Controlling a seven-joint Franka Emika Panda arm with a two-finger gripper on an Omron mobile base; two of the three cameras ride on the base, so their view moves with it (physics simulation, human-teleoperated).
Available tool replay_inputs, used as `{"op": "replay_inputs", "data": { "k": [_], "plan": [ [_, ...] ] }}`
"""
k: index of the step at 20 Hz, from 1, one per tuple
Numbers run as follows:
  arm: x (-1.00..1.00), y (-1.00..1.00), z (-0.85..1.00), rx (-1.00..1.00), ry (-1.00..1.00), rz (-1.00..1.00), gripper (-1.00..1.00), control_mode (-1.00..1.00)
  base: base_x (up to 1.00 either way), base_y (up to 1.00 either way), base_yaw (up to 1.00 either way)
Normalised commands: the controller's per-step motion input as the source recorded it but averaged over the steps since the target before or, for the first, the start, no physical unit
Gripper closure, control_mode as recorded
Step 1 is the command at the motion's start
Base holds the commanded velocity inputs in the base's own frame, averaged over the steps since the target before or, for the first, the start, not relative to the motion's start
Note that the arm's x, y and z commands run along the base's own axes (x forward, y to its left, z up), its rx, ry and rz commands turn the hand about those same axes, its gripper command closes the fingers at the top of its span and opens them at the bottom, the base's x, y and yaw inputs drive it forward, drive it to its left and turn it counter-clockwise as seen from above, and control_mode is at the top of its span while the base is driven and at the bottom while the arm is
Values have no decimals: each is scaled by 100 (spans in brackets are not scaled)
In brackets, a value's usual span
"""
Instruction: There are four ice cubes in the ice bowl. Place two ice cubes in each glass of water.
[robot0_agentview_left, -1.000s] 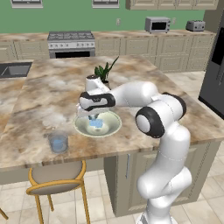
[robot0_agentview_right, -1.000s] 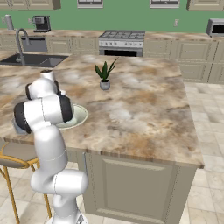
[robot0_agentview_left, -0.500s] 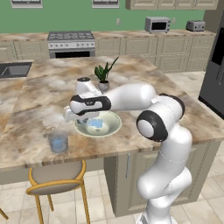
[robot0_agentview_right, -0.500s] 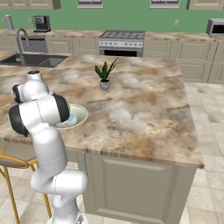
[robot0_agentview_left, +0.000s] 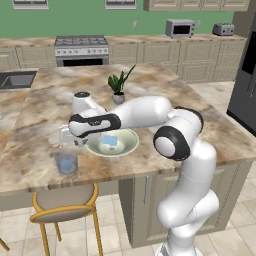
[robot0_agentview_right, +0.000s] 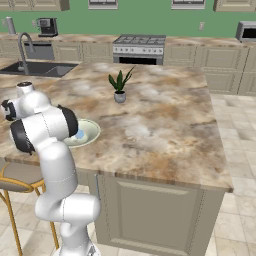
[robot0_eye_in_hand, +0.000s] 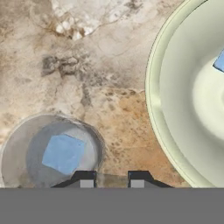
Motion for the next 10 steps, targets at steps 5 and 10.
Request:
{"op": "replay_inputs", "data": {
  "k": [5,10],
  "plan": [
    [0,29,1,0,0,-1,100,-100,0,0,0],
    [-15,20,0,0,0,-2,100,-100,0,0,0]
  ]
}}
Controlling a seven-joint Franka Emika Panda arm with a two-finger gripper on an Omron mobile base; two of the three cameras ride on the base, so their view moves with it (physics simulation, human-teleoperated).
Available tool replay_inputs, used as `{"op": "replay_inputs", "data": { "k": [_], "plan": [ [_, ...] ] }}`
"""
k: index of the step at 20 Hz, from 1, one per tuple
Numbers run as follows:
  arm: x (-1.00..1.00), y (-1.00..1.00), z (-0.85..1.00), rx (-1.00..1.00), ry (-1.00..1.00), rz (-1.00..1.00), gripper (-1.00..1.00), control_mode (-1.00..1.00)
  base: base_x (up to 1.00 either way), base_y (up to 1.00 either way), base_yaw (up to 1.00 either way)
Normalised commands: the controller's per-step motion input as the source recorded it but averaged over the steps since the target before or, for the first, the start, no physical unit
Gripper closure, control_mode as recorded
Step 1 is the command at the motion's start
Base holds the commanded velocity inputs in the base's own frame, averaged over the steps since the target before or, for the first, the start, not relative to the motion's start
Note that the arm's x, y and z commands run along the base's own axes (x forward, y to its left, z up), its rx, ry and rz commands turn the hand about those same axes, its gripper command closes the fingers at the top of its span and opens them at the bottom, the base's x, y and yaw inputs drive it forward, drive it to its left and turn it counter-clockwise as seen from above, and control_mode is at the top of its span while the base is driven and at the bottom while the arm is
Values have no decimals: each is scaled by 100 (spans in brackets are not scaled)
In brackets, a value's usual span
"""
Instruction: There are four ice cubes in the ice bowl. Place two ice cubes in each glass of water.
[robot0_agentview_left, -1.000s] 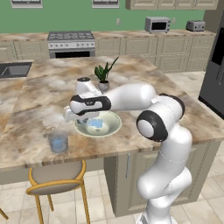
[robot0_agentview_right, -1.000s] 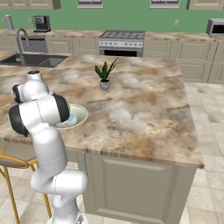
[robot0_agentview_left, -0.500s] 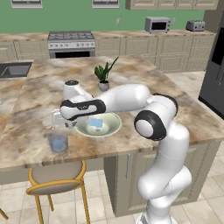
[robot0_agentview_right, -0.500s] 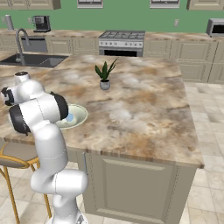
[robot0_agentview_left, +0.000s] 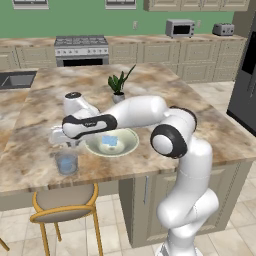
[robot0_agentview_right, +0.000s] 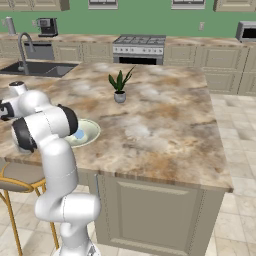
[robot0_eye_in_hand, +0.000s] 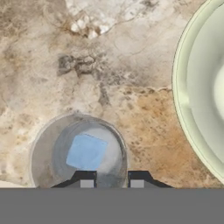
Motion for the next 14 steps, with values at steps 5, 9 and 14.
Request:
{"op": "replay_inputs", "data": {
  "k": [5,9,14],
  "plan": [
    [-11,5,-3,0,0,-2,100,-100,0,0,0],
    [0,8,-31,0,0,-3,100,-100,0,0,0],
    [-10,0,-21,0,0,-3,100,-100,0,0,0]
  ]
}}
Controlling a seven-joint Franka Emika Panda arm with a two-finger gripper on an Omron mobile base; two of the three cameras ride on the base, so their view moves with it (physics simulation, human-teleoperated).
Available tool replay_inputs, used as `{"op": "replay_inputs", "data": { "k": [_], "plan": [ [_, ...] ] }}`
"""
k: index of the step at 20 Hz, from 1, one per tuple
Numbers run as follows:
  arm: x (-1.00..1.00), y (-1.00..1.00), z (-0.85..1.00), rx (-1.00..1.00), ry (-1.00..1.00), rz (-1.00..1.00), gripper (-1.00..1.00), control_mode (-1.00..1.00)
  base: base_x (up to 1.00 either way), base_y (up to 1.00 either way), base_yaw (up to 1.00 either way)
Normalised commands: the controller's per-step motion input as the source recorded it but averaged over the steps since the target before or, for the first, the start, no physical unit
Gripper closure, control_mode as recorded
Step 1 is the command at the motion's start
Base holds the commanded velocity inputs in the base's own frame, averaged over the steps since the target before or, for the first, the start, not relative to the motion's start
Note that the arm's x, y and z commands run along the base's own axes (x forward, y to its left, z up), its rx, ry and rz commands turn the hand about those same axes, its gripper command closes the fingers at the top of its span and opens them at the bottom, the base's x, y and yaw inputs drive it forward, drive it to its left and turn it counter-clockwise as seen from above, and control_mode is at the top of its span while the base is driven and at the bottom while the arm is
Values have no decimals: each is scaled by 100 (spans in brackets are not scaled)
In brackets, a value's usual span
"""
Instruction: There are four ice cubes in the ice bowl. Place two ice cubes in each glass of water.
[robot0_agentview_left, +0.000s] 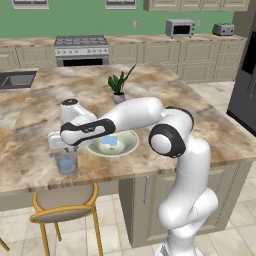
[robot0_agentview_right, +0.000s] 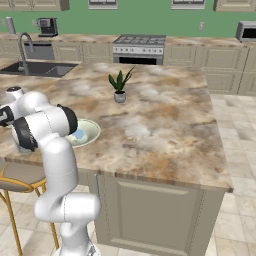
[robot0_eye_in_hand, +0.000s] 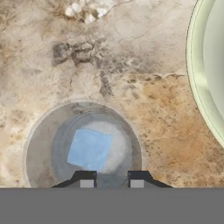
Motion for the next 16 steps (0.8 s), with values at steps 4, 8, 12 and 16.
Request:
{"op": "replay_inputs", "data": {
  "k": [4,8,12,16],
  "plan": [
    [-4,17,-1,0,0,-3,100,-100,0,0,0],
    [-6,17,-4,0,0,-3,100,-100,0,0,0],
    [1,6,-22,0,0,-4,100,-100,0,0,0],
    [1,4,-18,0,0,-3,100,-100,0,0,0]
  ]
}}
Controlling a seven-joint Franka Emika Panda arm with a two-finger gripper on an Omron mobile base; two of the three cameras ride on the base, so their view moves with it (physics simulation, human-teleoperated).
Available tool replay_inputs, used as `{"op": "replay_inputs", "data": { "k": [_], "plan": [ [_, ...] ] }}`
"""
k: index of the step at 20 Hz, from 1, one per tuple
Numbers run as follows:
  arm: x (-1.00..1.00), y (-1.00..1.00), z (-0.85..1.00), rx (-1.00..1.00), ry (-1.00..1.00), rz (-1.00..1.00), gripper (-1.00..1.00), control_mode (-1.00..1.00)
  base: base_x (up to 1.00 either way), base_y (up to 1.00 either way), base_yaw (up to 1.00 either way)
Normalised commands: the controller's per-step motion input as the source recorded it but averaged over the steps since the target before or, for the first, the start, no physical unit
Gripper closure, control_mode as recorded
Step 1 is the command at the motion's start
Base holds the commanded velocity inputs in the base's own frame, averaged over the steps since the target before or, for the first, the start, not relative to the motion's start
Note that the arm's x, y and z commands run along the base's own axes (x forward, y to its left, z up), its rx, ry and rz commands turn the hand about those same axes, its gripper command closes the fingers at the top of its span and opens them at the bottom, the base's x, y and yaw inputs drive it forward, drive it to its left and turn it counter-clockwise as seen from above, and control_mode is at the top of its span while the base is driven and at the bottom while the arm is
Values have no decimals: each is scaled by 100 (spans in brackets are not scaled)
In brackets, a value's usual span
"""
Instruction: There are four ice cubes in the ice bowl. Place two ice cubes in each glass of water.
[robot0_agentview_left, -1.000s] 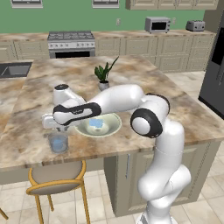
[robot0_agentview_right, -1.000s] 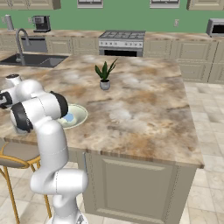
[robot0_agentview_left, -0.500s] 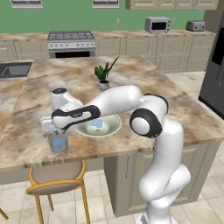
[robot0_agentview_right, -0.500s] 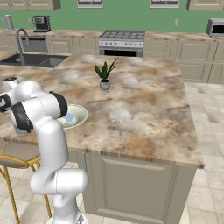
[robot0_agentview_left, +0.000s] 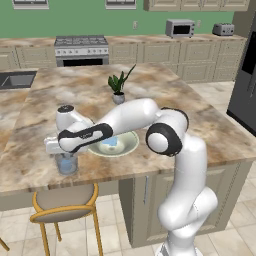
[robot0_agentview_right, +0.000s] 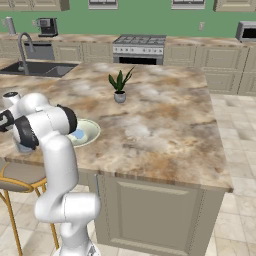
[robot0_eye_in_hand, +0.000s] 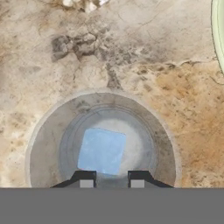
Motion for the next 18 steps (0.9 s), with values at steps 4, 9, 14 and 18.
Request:
{"op": "replay_inputs", "data": {
  "k": [4,9,14,18],
  "plan": [
    [0,1,-2,0,0,-3,100,-100,0,0,0],
    [0,0,-1,0,0,-2,100,-100,0,0,0],
    [0,0,0,0,0,-2,100,-100,0,0,0],
    [0,0,0,0,0,-2,-100,-100,0,0,0]
  ]
}}
